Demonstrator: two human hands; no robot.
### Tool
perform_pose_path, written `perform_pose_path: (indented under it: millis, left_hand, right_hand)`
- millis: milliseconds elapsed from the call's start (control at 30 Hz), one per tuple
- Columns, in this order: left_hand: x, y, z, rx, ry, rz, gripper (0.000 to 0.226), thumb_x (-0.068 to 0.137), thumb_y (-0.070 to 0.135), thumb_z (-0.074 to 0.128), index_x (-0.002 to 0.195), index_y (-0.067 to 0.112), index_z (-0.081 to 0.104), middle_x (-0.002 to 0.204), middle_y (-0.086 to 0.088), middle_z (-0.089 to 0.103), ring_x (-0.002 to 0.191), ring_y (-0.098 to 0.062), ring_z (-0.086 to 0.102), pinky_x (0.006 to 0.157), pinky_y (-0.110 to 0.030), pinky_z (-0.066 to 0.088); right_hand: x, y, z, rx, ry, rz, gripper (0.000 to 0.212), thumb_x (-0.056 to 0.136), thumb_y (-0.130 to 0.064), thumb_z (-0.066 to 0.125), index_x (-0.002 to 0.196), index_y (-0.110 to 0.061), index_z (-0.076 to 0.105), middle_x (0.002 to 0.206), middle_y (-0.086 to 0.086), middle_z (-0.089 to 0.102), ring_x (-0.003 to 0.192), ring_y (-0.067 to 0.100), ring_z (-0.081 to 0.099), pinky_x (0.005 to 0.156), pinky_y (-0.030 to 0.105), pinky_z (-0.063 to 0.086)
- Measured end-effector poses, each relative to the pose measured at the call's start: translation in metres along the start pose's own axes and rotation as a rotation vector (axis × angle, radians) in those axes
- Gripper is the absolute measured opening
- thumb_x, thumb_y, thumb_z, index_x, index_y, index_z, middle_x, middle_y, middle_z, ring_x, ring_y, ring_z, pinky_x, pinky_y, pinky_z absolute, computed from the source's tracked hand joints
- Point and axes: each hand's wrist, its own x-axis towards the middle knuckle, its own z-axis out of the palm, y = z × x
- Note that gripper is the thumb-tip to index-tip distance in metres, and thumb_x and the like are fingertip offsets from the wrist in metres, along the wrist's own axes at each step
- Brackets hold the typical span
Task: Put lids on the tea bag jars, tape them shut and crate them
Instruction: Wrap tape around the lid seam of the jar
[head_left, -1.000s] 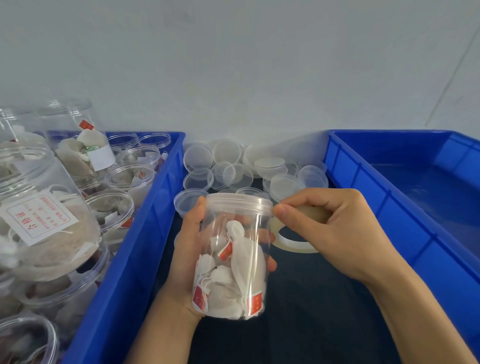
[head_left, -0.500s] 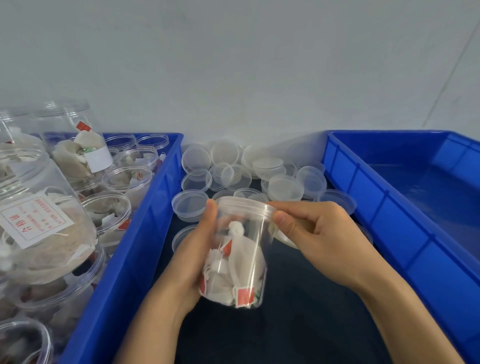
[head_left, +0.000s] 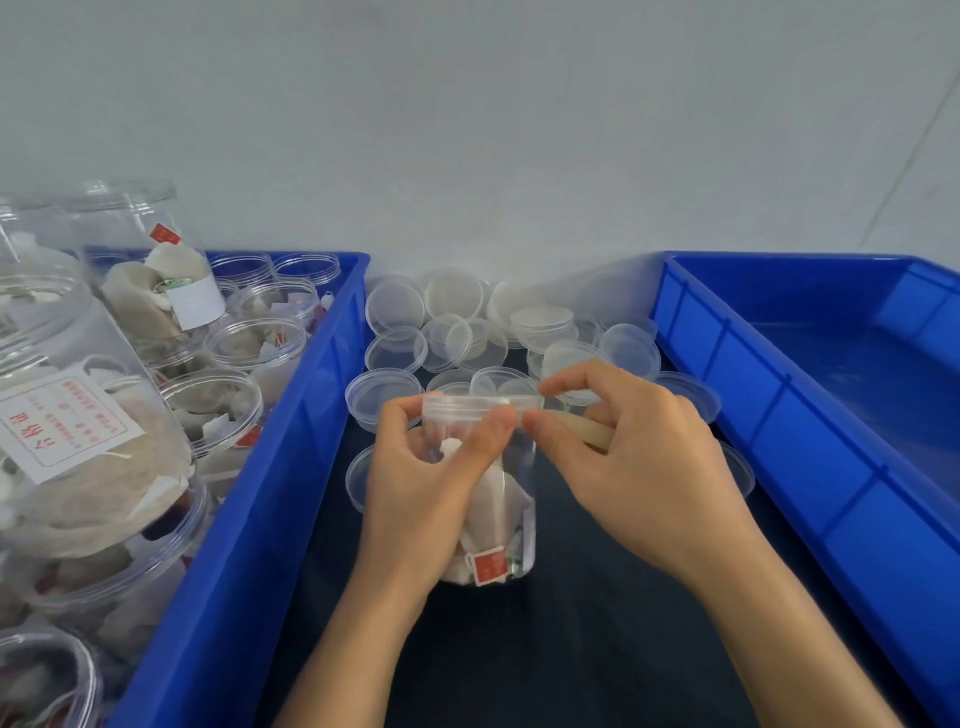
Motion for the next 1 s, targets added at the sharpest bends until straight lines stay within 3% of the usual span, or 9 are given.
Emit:
perform_pose_path:
  millis: [100,267,400,700,867,1000]
  left_hand:
    - [0.001,-0.001,-0.003,0.016,0.009,0.001,0.071,0.065,0.061,0.093,0.120,0.029,0.063,0.104,0.006,0.080,0.094,-0.019,0.080,0.092,-0.054,0.062]
    - [0.002,-0.003,-0.006,0.022,0.017,-0.031,0.080,0.057,0.078,0.082,0.121,0.033,0.063,0.108,0.006,0.079,0.098,-0.020,0.079,0.092,-0.052,0.062]
    - [0.001,-0.003,-0.006,-0.025,0.015,-0.070,0.079,0.060,0.076,0.082,0.122,0.030,0.065,0.106,0.005,0.080,0.096,-0.021,0.080,0.083,-0.043,0.064]
    - [0.002,0.002,-0.016,-0.099,-0.107,-0.128,0.077,0.065,0.075,0.078,0.121,0.023,0.071,0.109,-0.004,0.080,0.100,-0.031,0.079,0.096,-0.063,0.059]
    - [0.003,0.003,-0.019,-0.185,-0.186,-0.156,0.071,0.078,0.066,0.078,0.126,0.013,0.070,0.114,-0.018,0.077,0.095,-0.041,0.078,0.083,-0.056,0.065]
    - [0.004,0.003,-0.020,-0.212,-0.281,-0.153,0.074,0.084,0.065,0.072,0.132,0.008,0.067,0.122,-0.023,0.073,0.104,-0.041,0.075,0.089,-0.052,0.063]
  right_hand:
    - [0.000,0.004,0.000,0.011,0.032,0.020,0.021,0.090,-0.064,0.063,0.093,-0.044,0.057,0.055,-0.017,0.060,0.053,0.004,0.055,0.054,0.030,0.038]
    - [0.002,0.001,-0.003,-0.094,0.076,0.017,0.027,0.085,-0.072,0.060,0.088,-0.045,0.062,0.071,-0.032,0.064,0.071,-0.001,0.062,0.053,0.027,0.042]
    - [-0.003,0.000,0.002,-0.212,0.161,-0.047,0.033,0.088,-0.073,0.053,0.086,-0.040,0.060,0.058,-0.020,0.061,0.056,0.006,0.060,0.051,0.027,0.046]
    - [-0.005,-0.004,0.007,-0.369,0.296,-0.150,0.047,0.095,-0.074,0.041,0.077,-0.033,0.055,0.047,-0.017,0.041,0.045,0.003,0.042,0.048,0.020,0.018]
    - [-0.005,-0.004,0.009,-0.385,0.246,-0.126,0.052,0.097,-0.077,0.028,0.082,-0.035,0.054,0.051,-0.017,0.045,0.047,0.001,0.039,0.049,0.021,0.018]
    - [-0.005,-0.001,0.009,-0.362,0.105,-0.083,0.062,0.092,-0.085,0.010,0.097,-0.040,0.052,0.059,-0.015,0.056,0.060,0.006,0.054,0.053,0.028,0.031]
